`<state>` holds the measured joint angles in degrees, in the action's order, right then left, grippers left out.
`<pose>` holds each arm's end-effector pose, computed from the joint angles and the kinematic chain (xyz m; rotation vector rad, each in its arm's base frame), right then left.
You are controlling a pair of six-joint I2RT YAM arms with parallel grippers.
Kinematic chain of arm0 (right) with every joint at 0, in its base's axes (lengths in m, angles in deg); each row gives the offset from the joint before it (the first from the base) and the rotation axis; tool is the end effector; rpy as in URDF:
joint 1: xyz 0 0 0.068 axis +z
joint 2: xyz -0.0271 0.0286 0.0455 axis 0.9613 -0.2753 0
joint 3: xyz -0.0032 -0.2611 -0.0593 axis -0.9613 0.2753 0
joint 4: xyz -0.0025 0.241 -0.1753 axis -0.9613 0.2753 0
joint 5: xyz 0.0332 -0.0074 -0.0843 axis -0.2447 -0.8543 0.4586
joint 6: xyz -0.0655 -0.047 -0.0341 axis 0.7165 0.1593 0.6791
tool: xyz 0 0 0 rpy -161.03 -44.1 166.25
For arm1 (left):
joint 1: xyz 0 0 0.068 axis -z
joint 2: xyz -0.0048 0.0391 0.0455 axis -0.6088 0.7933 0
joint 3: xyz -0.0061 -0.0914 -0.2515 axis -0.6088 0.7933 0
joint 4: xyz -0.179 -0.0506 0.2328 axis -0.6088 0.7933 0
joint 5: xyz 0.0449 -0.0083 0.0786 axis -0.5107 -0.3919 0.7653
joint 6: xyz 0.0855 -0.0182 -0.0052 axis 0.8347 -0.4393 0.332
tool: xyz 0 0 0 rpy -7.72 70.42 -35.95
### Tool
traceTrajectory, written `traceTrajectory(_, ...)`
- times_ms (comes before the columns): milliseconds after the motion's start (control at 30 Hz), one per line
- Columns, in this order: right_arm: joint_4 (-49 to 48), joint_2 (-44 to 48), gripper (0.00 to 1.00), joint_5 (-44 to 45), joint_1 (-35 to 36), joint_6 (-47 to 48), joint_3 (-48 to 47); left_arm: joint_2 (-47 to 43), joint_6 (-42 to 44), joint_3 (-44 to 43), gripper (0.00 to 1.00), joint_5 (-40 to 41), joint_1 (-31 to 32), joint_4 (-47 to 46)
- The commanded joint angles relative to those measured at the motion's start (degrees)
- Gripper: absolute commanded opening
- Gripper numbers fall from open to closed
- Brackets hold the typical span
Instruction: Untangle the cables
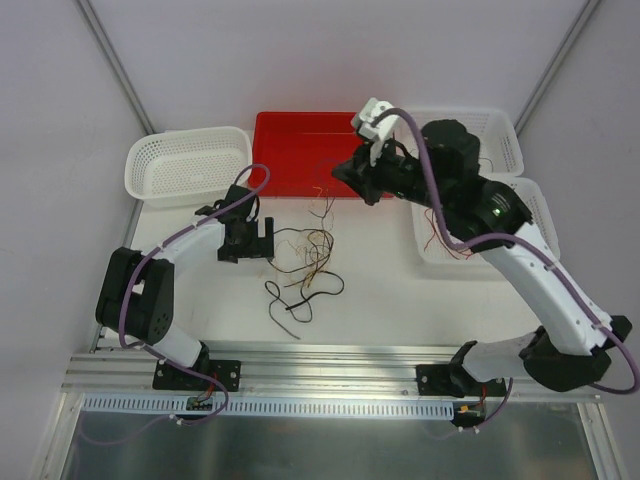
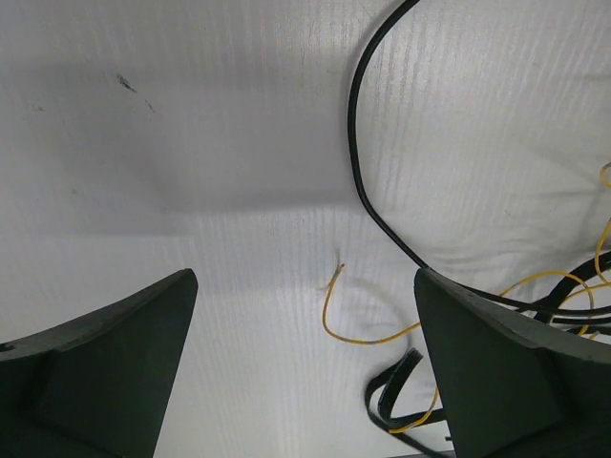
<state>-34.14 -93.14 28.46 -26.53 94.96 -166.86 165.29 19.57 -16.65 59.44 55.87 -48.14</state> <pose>0.2287 0.2727 0.5162 -1.1568 1.3192 0.4636 0.3401 -0.1121 0.1314 -0.0163 2.6419 -0.2124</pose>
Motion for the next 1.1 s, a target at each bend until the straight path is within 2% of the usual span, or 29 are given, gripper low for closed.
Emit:
traceTrajectory(0,-13.8,7.9,0.01,3.3,0.2,-1.8,4.0,-0.5,-0.6,-1.9,0.99,0.2,-0.1,0.8)
traceTrajectory(67,-17.8,9.4,0.01,4.3,0.2,-2.1,7.9,-0.6,-0.6,-1.9,0.99,0.2,0.0,0.9)
traceTrajectory(200,-9.9,6.6,0.01,9.2,0.1,-3.7,8.3,-1.0,-0.5,-2.0,0.99,0.4,0.0,1.0)
traceTrajectory(300,-9.1,7.6,0.01,15.2,0.1,-6.8,16.1,-1.4,-0.5,-1.9,0.99,0.6,0.0,1.0)
traceTrajectory(400,-8.3,9.1,0.01,16.6,-0.8,-9.1,21.0,-1.5,-0.5,-1.9,0.99,0.6,0.0,1.0)
traceTrajectory(533,-0.6,7.0,0.01,18.1,-1.6,-11.2,21.9,-2.4,0.0,-2.2,0.99,-1.4,0.0,1.1)
traceTrajectory(733,-0.4,10.0,0.01,19.0,-2.3,-13.7,29.5,-9.2,1.6,-1.1,0.99,-4.4,1.3,0.1)
traceTrajectory(833,-0.6,12.7,0.01,18.4,-2.9,-14.6,32.4,-14.7,-0.1,0.8,0.99,-6.4,3.5,-2.3)
traceTrajectory(967,-0.5,15.8,0.01,17.4,-3.0,-15.2,34.0,-20.5,-1.0,2.9,0.99,-5.8,13.2,-7.4)
traceTrajectory(1067,-0.6,17.7,0.01,15.9,-3.0,-15.3,33.8,-21.7,-1.9,4.2,0.99,-6.6,17.2,-13.1)
